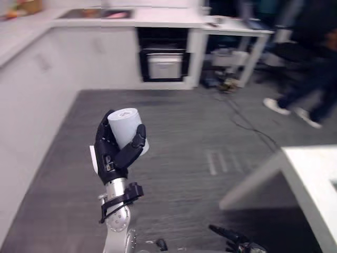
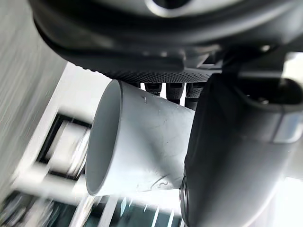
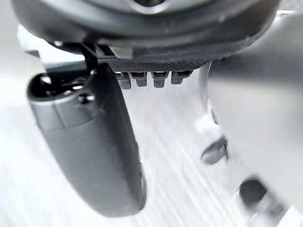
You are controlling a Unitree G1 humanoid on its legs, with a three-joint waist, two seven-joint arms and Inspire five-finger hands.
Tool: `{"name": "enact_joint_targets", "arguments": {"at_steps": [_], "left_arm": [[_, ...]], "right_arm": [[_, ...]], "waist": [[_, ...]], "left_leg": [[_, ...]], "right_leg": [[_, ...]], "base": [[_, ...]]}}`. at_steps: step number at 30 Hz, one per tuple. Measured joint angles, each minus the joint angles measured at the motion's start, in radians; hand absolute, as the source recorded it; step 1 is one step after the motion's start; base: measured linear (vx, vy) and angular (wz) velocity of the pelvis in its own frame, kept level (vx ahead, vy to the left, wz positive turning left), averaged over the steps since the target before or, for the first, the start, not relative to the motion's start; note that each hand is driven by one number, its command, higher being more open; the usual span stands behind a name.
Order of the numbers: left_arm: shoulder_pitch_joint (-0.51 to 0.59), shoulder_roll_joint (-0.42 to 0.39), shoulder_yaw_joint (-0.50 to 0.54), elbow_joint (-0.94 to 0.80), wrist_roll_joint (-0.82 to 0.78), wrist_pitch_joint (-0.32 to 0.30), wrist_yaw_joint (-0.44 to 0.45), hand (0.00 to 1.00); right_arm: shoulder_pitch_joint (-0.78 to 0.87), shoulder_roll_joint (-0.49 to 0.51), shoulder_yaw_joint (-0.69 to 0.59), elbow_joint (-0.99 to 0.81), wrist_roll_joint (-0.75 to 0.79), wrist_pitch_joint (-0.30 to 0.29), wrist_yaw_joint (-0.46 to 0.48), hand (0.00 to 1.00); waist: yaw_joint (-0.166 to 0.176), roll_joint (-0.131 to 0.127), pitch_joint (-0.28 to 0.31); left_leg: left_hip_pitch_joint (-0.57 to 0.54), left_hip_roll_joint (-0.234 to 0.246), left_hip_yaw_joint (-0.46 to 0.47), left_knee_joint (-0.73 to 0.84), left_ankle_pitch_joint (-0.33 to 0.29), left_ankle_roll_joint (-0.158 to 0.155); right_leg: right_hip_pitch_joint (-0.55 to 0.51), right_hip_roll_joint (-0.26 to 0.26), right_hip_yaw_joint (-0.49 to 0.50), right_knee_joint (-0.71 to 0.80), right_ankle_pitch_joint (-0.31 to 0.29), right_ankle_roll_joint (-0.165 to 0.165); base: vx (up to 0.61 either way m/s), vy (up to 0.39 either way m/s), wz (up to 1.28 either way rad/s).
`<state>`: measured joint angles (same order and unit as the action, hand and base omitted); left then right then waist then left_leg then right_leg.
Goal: Walk over to the sink, pick up the cup, carry it to the dishwasher, place the cup inside the dishwasher, then close the dishwasher door
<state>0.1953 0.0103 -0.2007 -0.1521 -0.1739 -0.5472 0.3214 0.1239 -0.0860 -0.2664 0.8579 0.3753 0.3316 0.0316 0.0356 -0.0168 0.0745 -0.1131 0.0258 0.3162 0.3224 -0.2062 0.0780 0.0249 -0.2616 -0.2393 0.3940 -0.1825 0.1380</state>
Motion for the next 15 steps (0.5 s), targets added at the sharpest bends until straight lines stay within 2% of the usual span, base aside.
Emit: {"name": "enact_joint_targets", "arguments": {"at_steps": [1,2,3,4,5,6,7,8,9,11,15], "left_arm": [[-0.001,0.003,-0.006,0.006,0.001,0.001,0.001,0.00],[0.001,0.001,-0.012,0.007,0.009,0.001,0.013,0.00],[0.000,0.006,-0.030,0.004,0.023,-0.001,0.032,0.00],[-0.003,0.009,-0.040,0.004,0.040,-0.002,0.039,0.00],[-0.014,0.011,-0.065,0.002,0.063,-0.002,0.049,0.00],[-0.023,0.011,-0.087,0.002,0.078,-0.002,0.050,0.00],[-0.026,0.011,-0.097,0.002,0.079,-0.002,0.049,0.00],[-0.029,0.011,-0.107,0.002,0.079,-0.001,0.049,0.00],[-0.029,0.008,-0.107,0.005,0.080,0.000,0.049,0.00],[-0.025,0.005,-0.111,0.002,0.081,0.029,0.051,0.00],[-0.024,-0.001,-0.106,0.026,0.089,0.045,0.045,0.00]], "right_arm": [[0.003,0.006,0.001,-0.001,0.016,0.000,-0.004,1.00],[0.004,0.007,0.023,-0.009,0.018,-0.005,-0.010,1.00],[0.008,0.007,0.040,-0.019,0.021,-0.009,-0.007,1.00],[0.010,0.010,0.045,-0.021,0.025,-0.009,-0.006,1.00],[0.011,0.018,0.065,-0.024,0.025,-0.010,-0.007,1.00],[0.011,0.021,0.088,-0.025,0.025,-0.009,-0.008,1.00],[0.010,0.022,0.098,-0.025,0.025,-0.008,-0.009,1.00],[0.009,0.024,0.120,-0.026,0.025,0.000,-0.014,1.00],[0.008,0.023,0.131,-0.026,0.025,0.003,-0.019,1.00],[0.005,0.022,0.167,-0.026,0.027,0.036,-0.016,1.00],[-0.009,0.034,0.203,-0.018,0.052,0.064,-0.026,1.00]], "waist": [[0.004,-0.009,-0.007],[0.014,-0.004,-0.015],[0.016,0.010,-0.036],[0.015,0.012,-0.048],[0.015,-0.001,-0.064],[0.014,-0.001,-0.067],[0.014,-0.005,-0.070],[0.016,-0.022,-0.081],[0.019,-0.023,-0.083],[0.036,-0.002,-0.098],[0.042,0.020,-0.111]], "left_leg": [[0.018,-0.029,-0.024,-0.027,0.009,0.008],[0.048,-0.052,-0.067,-0.061,0.024,0.018],[0.057,-0.056,-0.113,-0.089,0.032,0.011],[0.059,-0.056,-0.137,-0.101,0.038,0.006],[0.070,-0.056,-0.176,-0.116,0.046,-0.004],[0.083,-0.060,-0.216,-0.120,0.046,-0.014],[0.087,-0.062,-0.235,-0.120,0.044,-0.021],[0.096,-0.066,-0.258,-0.120,0.033,-0.038],[0.103,-0.067,-0.268,-0.119,0.027,-0.048],[0.125,-0.037,-0.278,-0.123,0.018,-0.103],[0.158,-0.014,-0.275,-0.157,0.019,-0.113]], "right_leg": [[-0.011,0.003,0.035,-0.016,-0.006,0.007],[-0.039,0.046,0.080,-0.040,-0.010,0.011],[-0.084,0.091,0.096,-0.053,-0.011,0.011],[-0.108,0.110,0.097,-0.060,-0.010,0.009],[-0.136,0.133,0.094,-0.082,0.000,-0.007],[-0.141,0.143,0.088,-0.127,0.021,-0.032],[-0.138,0.145,0.078,-0.165,0.041,-0.040],[-0.124,0.145,0.061,-0.244,0.123,-0.059],[-0.117,0.144,0.050,-0.256,0.154,-0.071],[-0.050,0.169,0.009,-0.311,0.155,-0.085],[0.002,0.195,-0.014,-0.361,0.149,-0.096]], "base": [[0.27,-0.038,1.75],[0.21,0.018,1.22],[0.22,0.005,1.08],[0.28,-0.033,1.10],[0.34,-0.076,1.14],[0.34,-0.097,1.12],[0.32,-0.133,1.01],[0.23,-0.128,0.69],[0.29,-0.172,0.71],[0.32,-0.200,0.44],[0.18,-0.114,0.18]]}}
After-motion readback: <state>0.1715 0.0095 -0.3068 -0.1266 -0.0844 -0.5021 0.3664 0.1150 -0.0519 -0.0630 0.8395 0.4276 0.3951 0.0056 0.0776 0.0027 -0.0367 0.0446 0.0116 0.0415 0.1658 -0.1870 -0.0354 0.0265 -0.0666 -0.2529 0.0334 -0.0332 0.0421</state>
